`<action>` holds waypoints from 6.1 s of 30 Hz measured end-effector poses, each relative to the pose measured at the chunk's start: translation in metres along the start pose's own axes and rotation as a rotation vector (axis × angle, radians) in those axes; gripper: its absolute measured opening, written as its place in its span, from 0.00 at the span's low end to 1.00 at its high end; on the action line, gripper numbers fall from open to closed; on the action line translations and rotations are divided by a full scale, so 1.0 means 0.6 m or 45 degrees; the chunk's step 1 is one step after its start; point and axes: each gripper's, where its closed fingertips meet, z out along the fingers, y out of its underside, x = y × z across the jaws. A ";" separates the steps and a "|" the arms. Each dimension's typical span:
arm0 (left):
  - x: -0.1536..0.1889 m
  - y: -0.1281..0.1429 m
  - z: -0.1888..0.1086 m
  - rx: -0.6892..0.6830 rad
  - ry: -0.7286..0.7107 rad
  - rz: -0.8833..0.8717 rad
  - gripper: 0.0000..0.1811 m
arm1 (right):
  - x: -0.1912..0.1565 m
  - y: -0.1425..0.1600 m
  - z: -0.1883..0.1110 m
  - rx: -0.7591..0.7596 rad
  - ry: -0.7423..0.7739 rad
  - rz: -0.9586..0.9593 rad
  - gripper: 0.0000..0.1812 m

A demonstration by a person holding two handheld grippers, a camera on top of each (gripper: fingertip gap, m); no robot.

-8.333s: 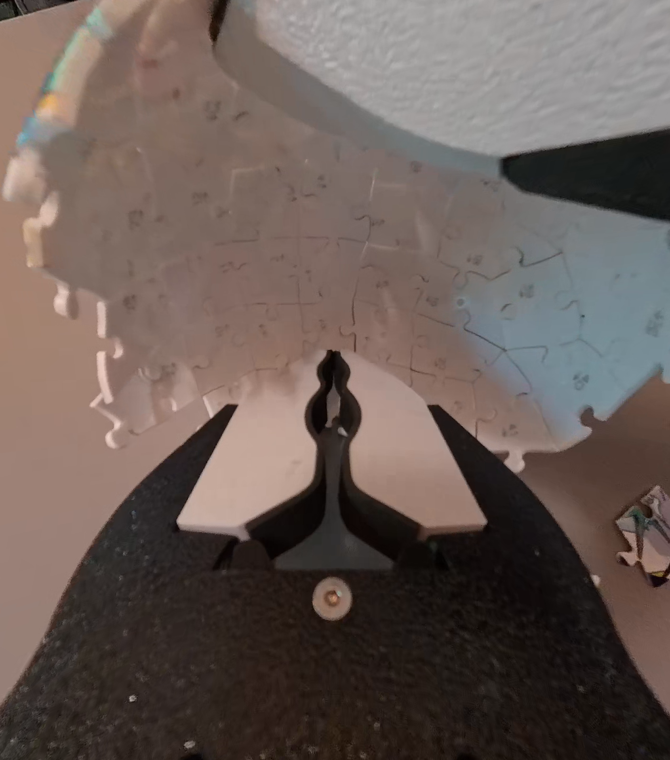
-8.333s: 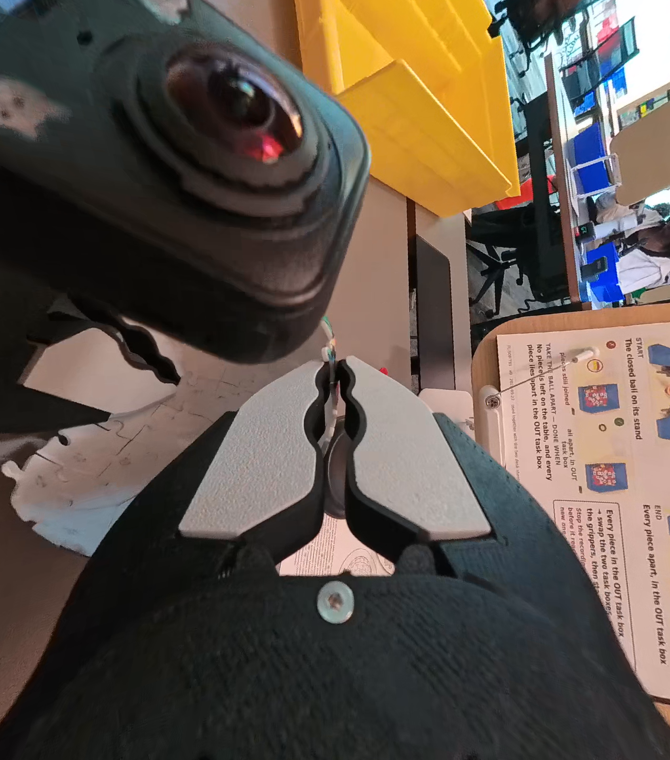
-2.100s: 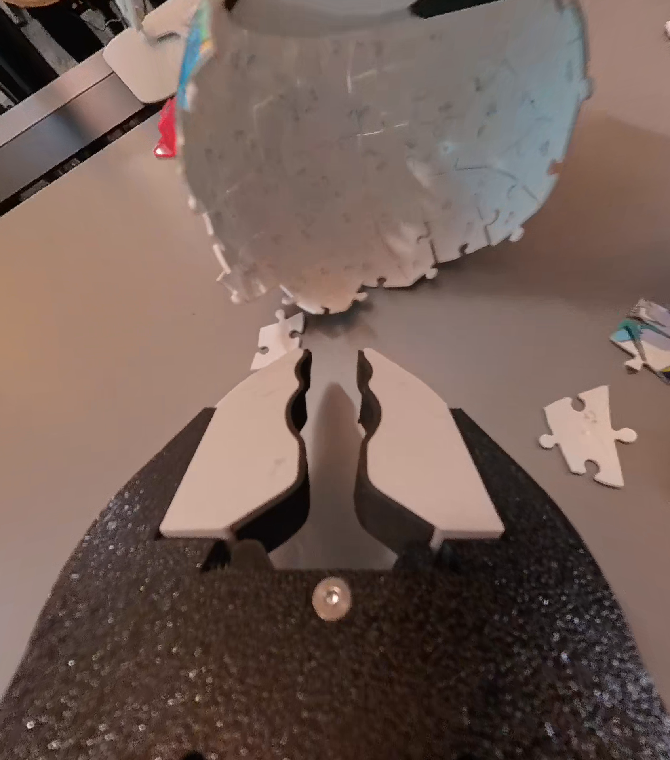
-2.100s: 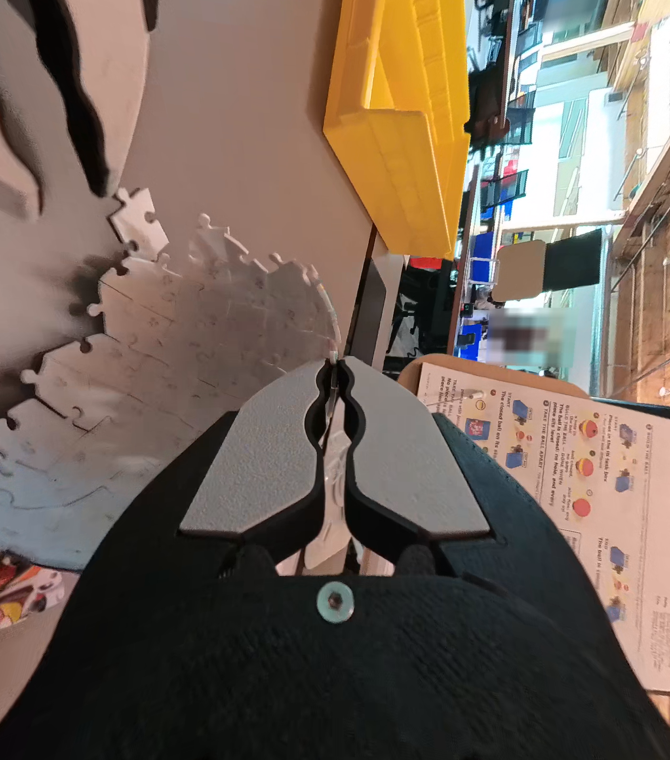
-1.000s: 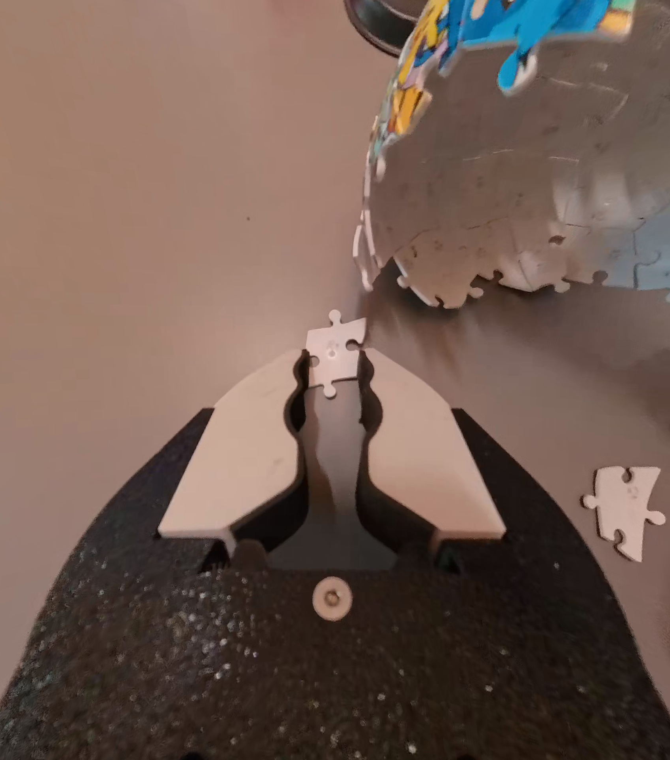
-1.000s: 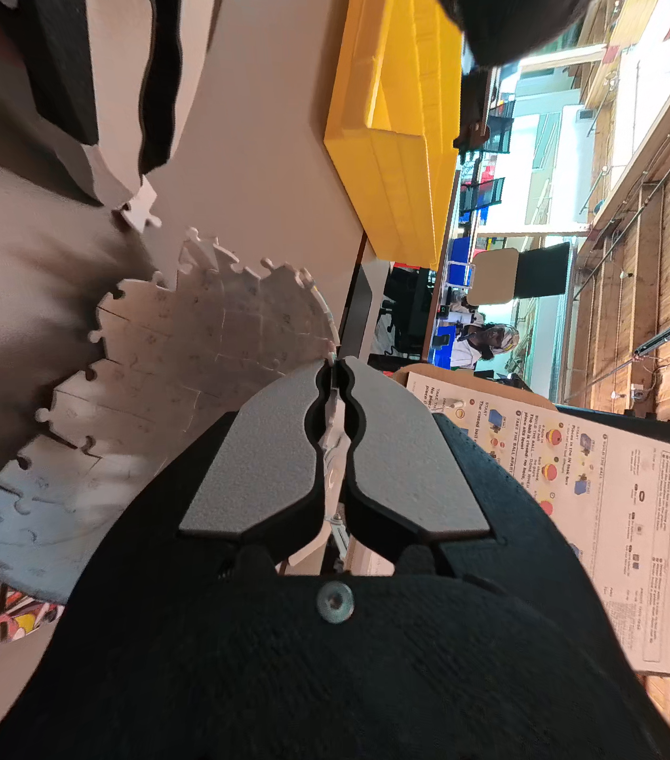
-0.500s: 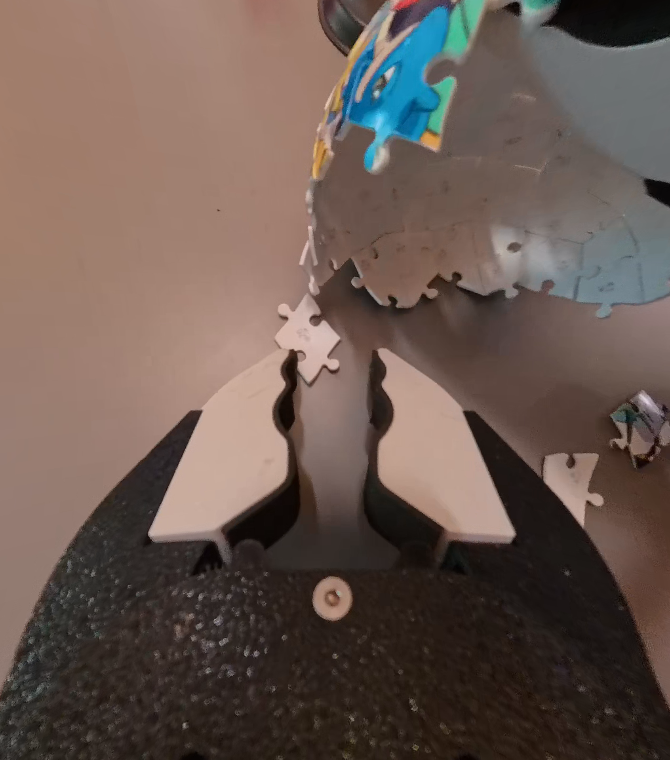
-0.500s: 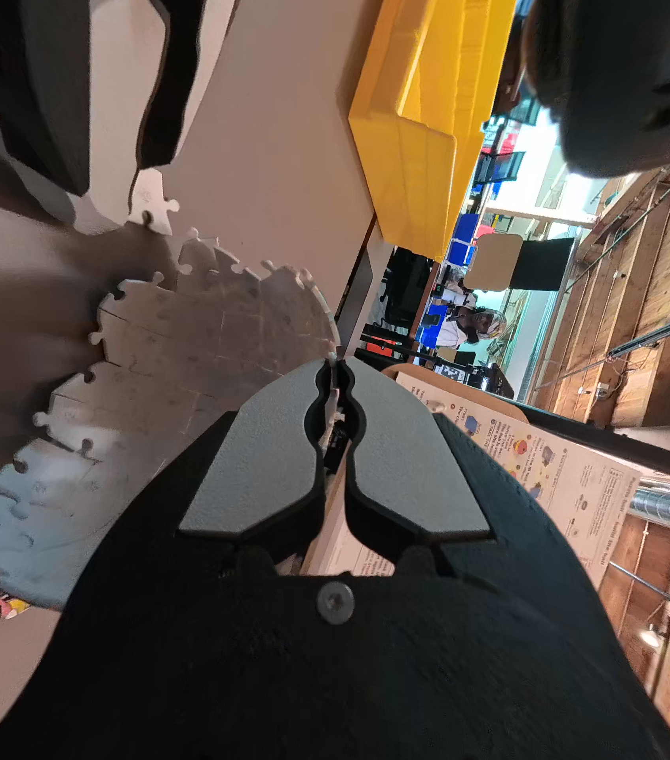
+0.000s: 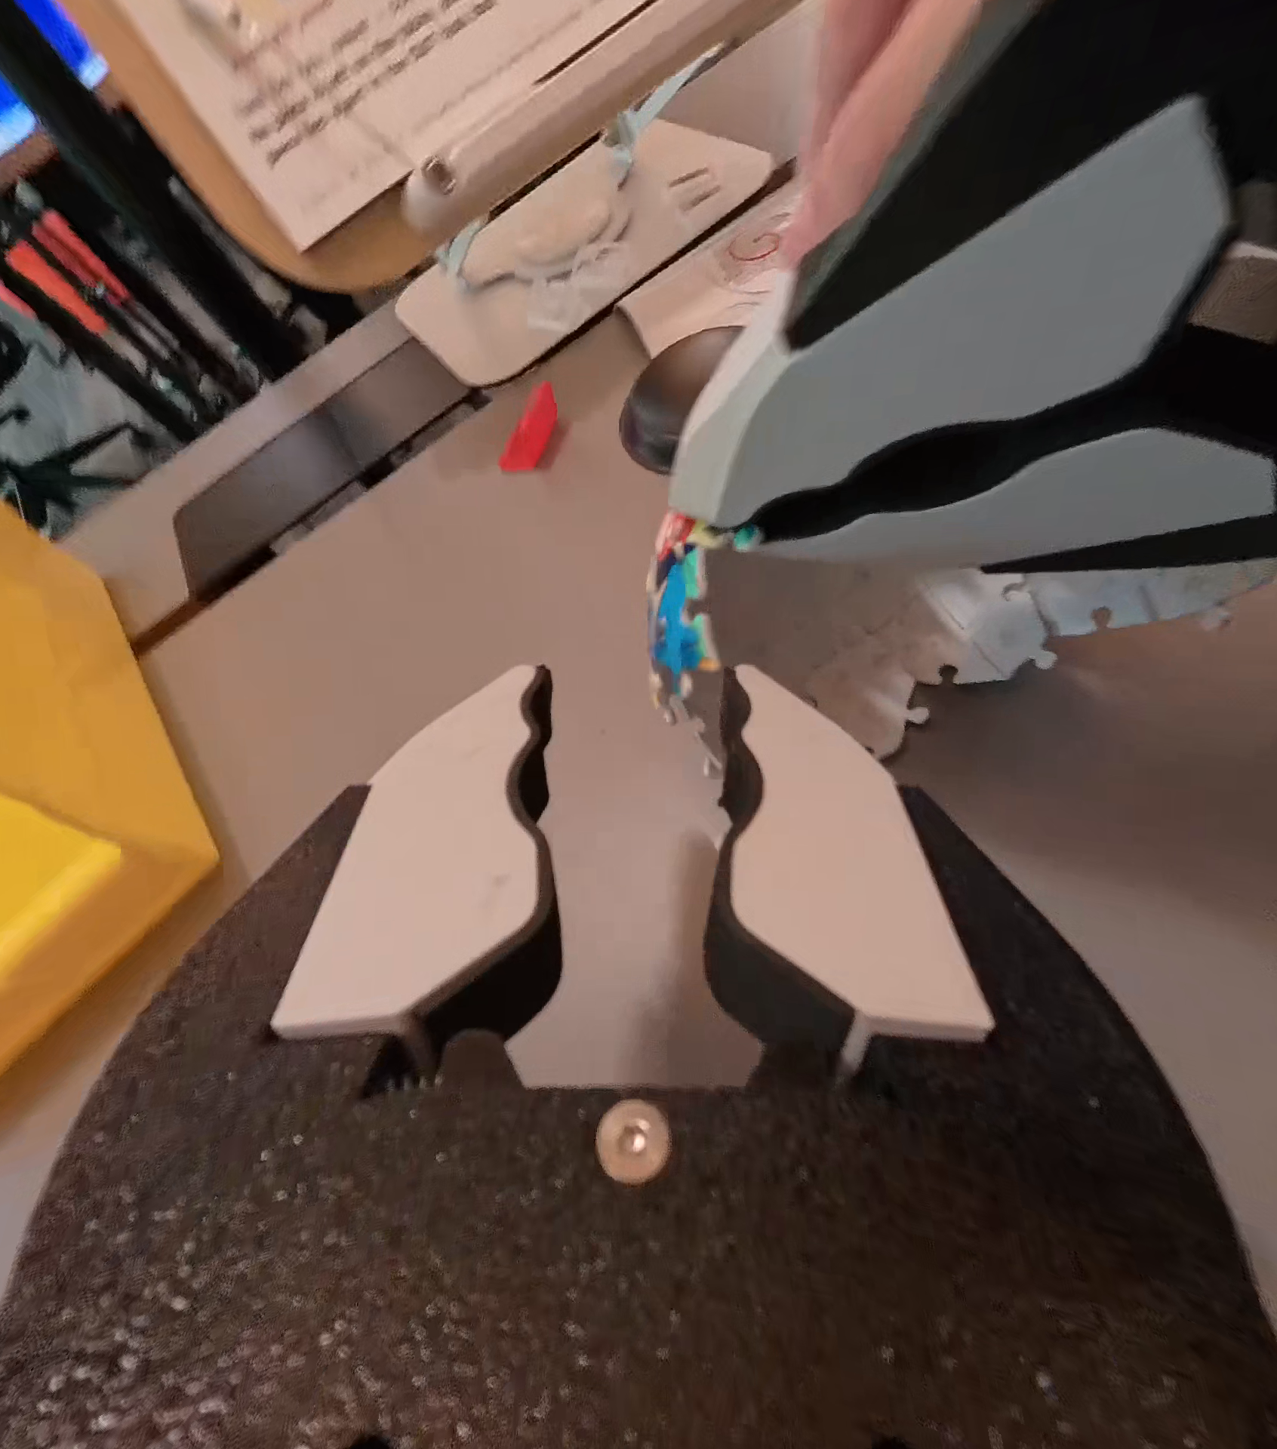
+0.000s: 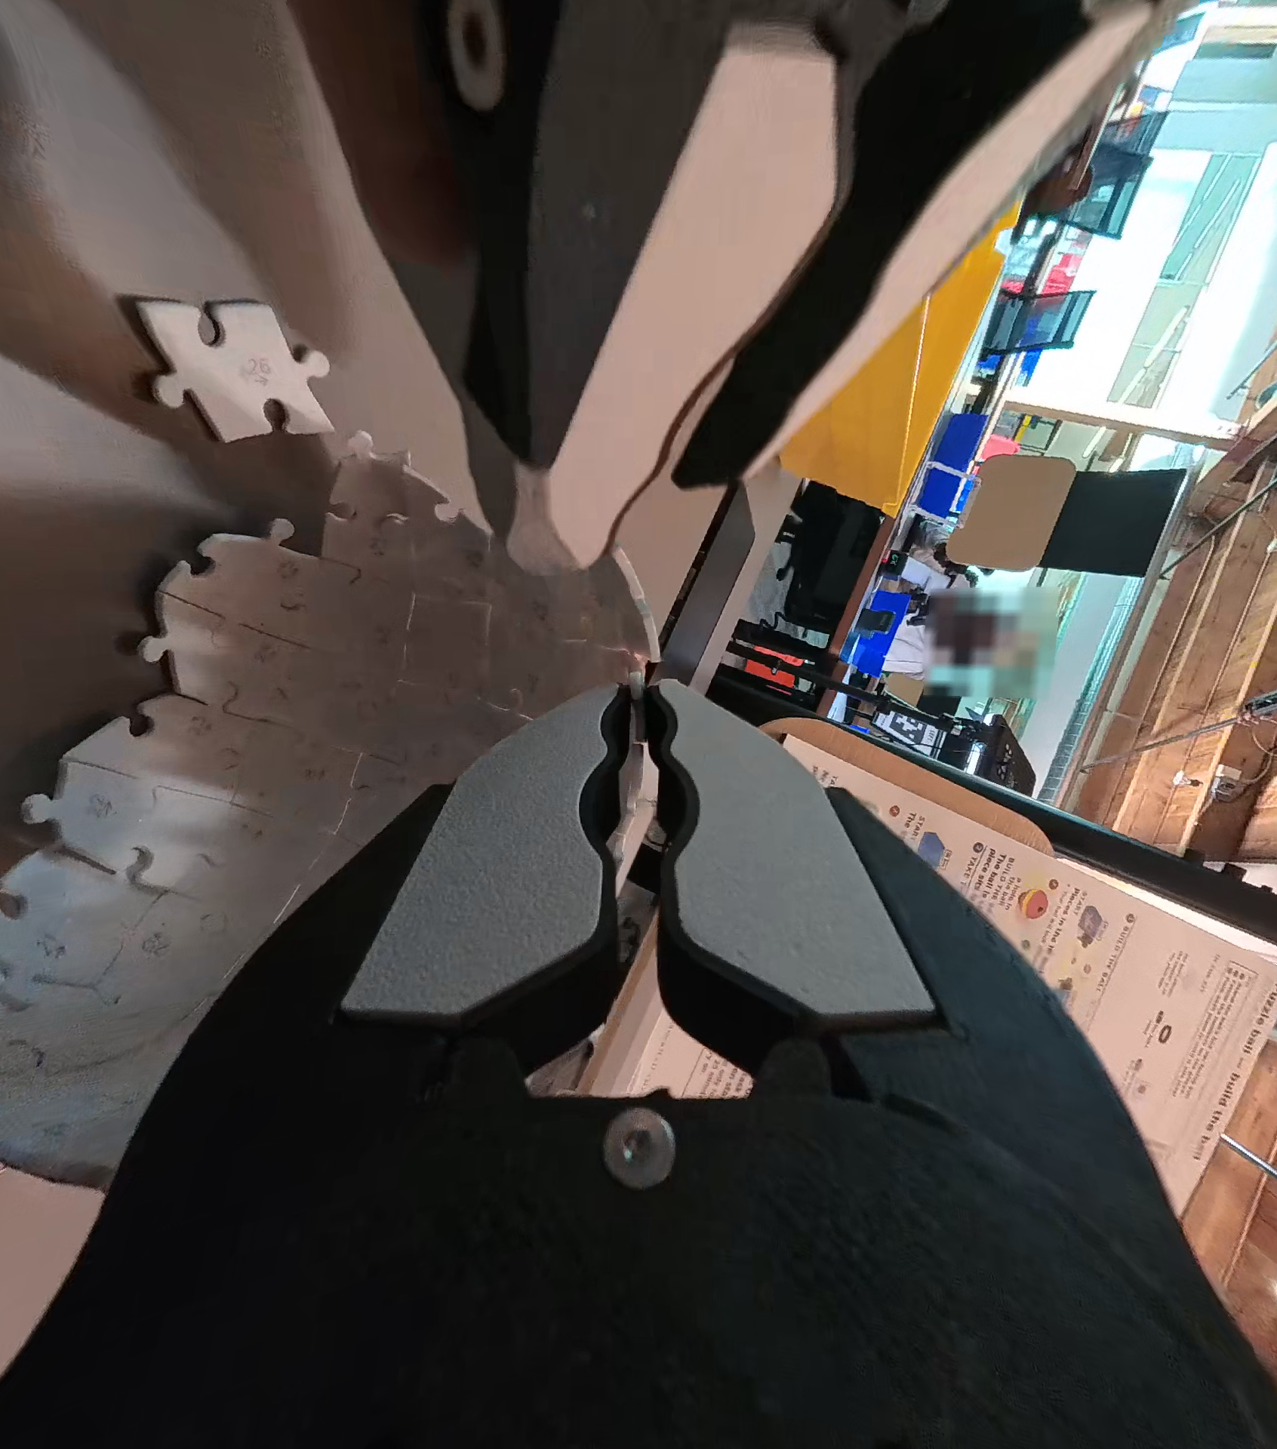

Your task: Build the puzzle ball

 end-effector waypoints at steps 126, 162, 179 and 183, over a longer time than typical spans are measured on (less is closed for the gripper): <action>0.017 -0.095 0.066 0.319 -0.240 0.773 0.05 | 0.011 0.070 -0.047 0.400 0.060 0.722 0.12; 0.082 -0.107 0.091 0.198 0.135 0.373 0.05 | -0.052 0.294 -0.054 0.202 -0.025 1.655 0.14; 0.085 -0.067 0.121 0.092 0.183 0.457 0.00 | -0.054 0.229 -0.014 0.389 -0.183 1.855 0.16; 0.090 -0.063 0.124 0.103 0.190 0.476 0.00 | -0.068 0.241 -0.003 0.286 -0.193 1.775 0.16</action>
